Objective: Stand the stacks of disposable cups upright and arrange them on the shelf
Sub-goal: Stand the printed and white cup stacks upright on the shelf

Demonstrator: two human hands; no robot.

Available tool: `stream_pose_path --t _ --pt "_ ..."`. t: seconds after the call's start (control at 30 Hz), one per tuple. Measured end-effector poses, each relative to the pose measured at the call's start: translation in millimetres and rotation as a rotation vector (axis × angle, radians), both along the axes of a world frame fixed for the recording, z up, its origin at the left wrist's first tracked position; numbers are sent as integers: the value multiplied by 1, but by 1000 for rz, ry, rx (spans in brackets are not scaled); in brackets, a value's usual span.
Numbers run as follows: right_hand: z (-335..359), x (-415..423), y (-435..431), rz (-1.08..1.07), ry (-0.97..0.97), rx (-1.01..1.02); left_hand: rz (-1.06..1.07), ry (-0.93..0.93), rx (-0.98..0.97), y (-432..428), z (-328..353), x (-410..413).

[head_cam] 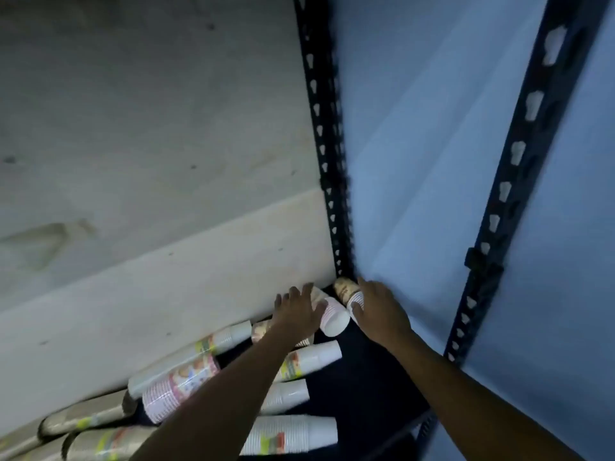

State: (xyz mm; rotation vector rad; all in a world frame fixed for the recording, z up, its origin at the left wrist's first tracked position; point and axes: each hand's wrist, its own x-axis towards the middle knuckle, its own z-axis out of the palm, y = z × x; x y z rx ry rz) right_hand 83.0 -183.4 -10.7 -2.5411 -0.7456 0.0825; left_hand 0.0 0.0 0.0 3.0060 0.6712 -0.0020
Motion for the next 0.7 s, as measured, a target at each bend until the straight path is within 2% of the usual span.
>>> stream_pose_path --t 0.07,0.2,0.27,0.4,0.5,0.6,0.7 --pt "-7 3 5 -11 -15 -59 49 21 12 -2 -9 16" --pt "-18 6 6 -40 -30 -101 146 60 -205 -4 -16 35" --pt "-13 8 6 -49 23 -93 131 87 -254 -3 -14 39" --pt "-3 5 9 -90 93 -59 72 9 -245 -8 -8 41" --pt "4 -4 7 -137 42 -35 24 -120 -285 -6 1 41" --pt "14 -10 4 -183 36 106 -13 -243 -461 0 17 35" --pt "19 -14 6 -185 40 427 -66 -376 -515 1 32 24"
